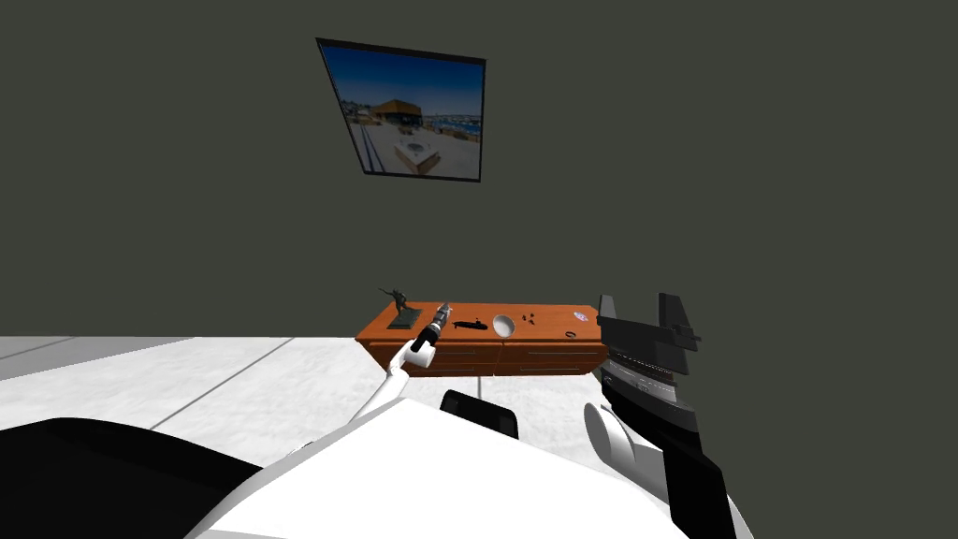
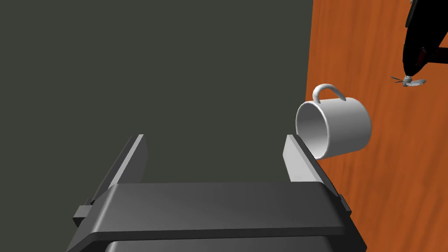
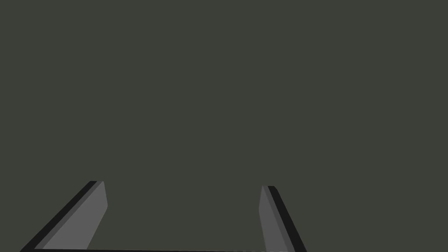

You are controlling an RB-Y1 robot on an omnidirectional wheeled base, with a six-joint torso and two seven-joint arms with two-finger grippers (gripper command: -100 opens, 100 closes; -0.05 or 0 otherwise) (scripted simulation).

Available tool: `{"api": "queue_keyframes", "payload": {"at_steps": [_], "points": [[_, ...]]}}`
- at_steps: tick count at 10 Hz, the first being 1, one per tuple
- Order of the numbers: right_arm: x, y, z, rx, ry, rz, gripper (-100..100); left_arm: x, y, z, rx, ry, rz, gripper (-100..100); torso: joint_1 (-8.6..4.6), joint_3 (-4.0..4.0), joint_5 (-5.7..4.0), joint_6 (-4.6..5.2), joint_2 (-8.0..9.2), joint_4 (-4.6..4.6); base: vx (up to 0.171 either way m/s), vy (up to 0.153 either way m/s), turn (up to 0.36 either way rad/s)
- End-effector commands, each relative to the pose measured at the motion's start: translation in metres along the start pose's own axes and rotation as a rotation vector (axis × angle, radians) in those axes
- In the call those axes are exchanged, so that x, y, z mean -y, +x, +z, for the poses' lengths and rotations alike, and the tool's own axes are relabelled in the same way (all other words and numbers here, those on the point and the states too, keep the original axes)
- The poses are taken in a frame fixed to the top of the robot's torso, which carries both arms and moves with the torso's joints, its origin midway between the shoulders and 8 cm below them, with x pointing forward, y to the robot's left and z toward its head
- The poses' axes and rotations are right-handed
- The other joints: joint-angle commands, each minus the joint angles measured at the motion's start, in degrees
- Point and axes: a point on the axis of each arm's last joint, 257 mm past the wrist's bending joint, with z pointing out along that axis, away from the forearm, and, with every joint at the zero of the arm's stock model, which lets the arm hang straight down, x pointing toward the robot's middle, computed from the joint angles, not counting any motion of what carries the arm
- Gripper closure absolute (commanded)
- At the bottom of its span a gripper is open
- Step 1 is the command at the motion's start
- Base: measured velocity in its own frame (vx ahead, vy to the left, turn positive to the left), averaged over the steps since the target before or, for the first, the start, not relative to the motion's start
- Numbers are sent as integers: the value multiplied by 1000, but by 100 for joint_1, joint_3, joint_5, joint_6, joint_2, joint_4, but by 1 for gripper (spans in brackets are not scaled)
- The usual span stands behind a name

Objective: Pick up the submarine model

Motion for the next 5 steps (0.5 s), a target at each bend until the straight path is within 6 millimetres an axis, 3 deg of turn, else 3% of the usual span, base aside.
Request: {"api": "queue_keyframes", "payload": {"at_steps": [1, 5], "points": [[0, 0, 0, 0, 0, 0, 0, -14, -2, 2, 3, -35, -8, -100, 0, 0, 0, 0, 0, 0, 5, -14, -53], [0, 0, 0, 0, 0, 0, 0, -48, -2, 15, 12, -139, -58, -100, 0, 0, 0, -1, 0, 0, 8, -19, -119]]}}
